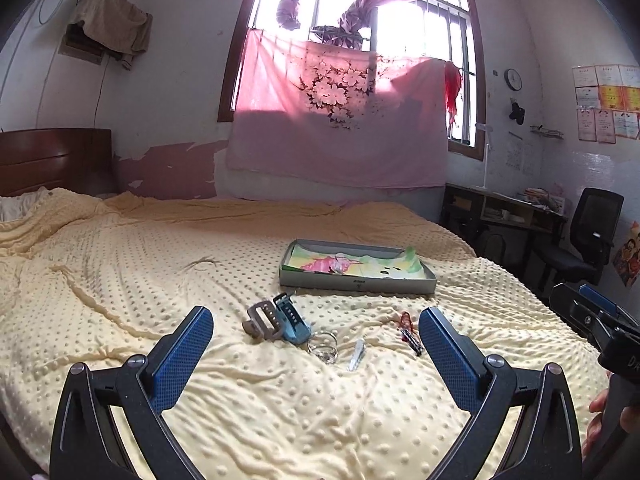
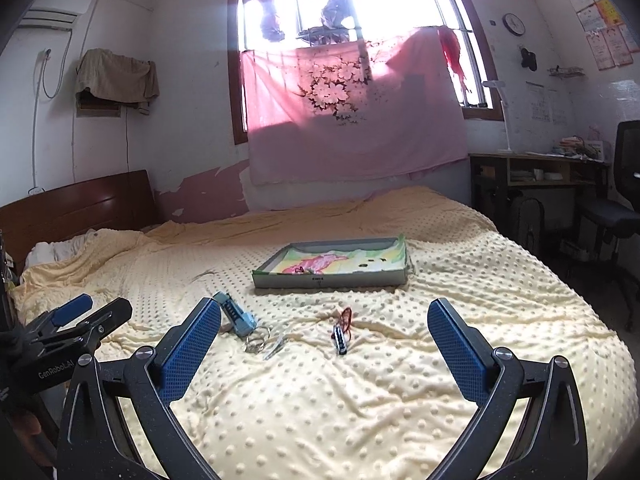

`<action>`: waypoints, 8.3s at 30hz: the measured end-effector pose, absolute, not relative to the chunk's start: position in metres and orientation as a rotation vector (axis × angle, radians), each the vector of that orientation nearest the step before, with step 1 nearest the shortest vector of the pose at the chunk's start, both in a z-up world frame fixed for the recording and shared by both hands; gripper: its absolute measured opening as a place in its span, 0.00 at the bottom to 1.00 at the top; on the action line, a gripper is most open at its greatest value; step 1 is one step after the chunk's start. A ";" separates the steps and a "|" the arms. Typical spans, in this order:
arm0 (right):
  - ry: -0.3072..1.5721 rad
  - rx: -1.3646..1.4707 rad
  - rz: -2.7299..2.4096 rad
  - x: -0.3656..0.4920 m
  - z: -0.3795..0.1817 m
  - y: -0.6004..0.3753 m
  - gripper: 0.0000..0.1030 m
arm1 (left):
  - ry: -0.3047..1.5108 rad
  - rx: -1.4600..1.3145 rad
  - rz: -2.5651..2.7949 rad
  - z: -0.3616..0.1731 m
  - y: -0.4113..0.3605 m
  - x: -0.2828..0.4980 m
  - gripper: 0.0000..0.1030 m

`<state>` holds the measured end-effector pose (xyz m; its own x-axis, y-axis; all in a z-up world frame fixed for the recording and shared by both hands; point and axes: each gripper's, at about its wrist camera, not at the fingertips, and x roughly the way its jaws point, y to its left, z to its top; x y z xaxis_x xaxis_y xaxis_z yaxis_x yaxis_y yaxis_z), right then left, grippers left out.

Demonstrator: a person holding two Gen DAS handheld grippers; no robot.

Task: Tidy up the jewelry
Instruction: 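Withdraw both open grippers from the tray back toward the items, then grasp the white hair clip with left gripper while right grasps black braided bracelet, then carry the clip and braided bracelet into the tray and open both grippers, then withdraw both open grippers from the tray back toward the remaining items, then grasp the blue watch strap with left gripper while right grasps red bead bracelet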

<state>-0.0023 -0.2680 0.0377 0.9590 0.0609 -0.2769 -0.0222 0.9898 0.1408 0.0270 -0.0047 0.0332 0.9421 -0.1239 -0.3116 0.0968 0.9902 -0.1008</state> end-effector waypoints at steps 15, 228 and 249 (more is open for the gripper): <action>0.297 0.092 0.026 0.089 0.026 -0.274 0.99 | 0.370 -0.101 -0.110 0.012 -0.015 0.110 1.00; 0.297 0.138 0.071 0.103 0.022 -0.246 0.97 | 0.383 -0.084 -0.111 0.011 0.043 0.131 1.00; 0.432 0.186 0.112 0.186 -0.036 -0.260 0.97 | 0.498 -0.067 -0.132 -0.042 0.016 0.209 1.00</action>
